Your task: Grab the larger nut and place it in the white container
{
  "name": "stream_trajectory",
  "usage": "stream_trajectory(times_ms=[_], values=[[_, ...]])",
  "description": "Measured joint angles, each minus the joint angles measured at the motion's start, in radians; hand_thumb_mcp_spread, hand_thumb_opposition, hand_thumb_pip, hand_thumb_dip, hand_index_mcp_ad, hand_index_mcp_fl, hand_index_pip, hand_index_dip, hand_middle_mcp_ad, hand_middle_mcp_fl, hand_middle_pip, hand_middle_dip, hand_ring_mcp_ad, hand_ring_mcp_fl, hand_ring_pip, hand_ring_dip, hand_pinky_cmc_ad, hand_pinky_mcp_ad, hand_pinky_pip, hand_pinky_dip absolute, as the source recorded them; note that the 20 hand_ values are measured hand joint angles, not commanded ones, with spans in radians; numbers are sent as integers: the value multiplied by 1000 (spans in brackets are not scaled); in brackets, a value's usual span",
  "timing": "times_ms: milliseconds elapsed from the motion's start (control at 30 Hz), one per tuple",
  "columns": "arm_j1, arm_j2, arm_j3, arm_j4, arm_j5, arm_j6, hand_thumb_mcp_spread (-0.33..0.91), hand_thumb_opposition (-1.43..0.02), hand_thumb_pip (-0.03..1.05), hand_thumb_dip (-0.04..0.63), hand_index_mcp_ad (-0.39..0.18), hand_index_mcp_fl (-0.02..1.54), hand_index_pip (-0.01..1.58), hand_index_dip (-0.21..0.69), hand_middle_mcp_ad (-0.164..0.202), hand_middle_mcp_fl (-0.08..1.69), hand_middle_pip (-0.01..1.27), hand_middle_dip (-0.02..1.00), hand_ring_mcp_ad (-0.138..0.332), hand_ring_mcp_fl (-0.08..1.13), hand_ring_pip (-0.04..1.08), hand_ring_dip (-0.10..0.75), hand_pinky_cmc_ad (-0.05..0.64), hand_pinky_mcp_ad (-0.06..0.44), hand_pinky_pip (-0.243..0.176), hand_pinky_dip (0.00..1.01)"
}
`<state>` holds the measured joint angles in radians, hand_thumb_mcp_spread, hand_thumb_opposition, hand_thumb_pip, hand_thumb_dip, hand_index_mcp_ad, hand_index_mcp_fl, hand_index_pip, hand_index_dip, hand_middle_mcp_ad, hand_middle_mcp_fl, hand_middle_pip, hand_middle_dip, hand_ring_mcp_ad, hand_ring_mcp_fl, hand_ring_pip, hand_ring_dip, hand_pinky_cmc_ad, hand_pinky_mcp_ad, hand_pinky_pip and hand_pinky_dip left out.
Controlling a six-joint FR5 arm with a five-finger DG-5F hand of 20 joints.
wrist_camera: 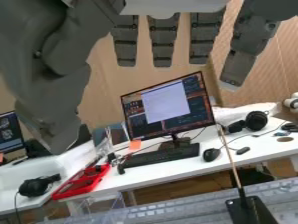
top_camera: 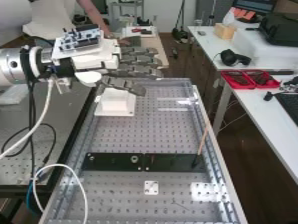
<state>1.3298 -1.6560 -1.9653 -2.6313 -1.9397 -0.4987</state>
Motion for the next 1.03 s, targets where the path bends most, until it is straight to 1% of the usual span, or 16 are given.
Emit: stream_trajectory(times_ms=[67,100,167,200,233,267,433,600,667,767,933,1033], values=[[-9,6,17,-14,2,-4,129,-866,670,171,-98,54,223,-30,77,5,138,237,185,2,113,134,363,342,-105,731],[-11,7,20,-17,3,-6,129,-866,668,175,-98,52,215,-14,77,2,138,237,185,2,115,134,363,342,-105,731],[-14,15,30,-25,14,-16,133,-866,667,175,-98,65,183,-12,86,5,138,236,182,0,126,140,363,340,-110,733],[-14,17,31,-27,18,-19,129,-869,667,164,-98,68,178,-10,87,2,138,239,182,0,103,140,363,340,-112,733],[-14,22,33,-30,28,-24,133,-869,667,159,-98,70,176,2,87,5,140,236,182,0,103,140,370,340,-112,733],[-12,29,34,-32,40,-29,133,-869,667,159,-98,65,164,5,87,2,138,239,182,0,103,140,379,340,-112,733],[0,50,30,-35,80,-43,134,-853,651,161,-87,72,147,30,87,5,140,239,182,0,103,140,379,340,-112,733],[12,53,37,-79,107,-68,134,-853,649,157,-87,65,134,37,86,5,138,239,182,0,105,140,380,340,-112,733],[26,56,46,-108,135,-93,134,-853,649,157,-87,65,134,47,86,2,138,239,188,0,105,140,380,340,-112,733],[44,61,52,-125,168,-106,134,-853,649,157,-87,68,133,49,87,2,136,239,190,0,105,140,380,340,-112,733],[72,65,55,-140,197,-120,134,-848,620,159,-87,68,129,59,87,5,138,239,190,0,105,140,384,340,-112,719],[92,68,54,-141,212,-135,131,-836,620,141,-87,68,127,63,87,3,138,239,190,0,105,140,380,340,-112,719]])
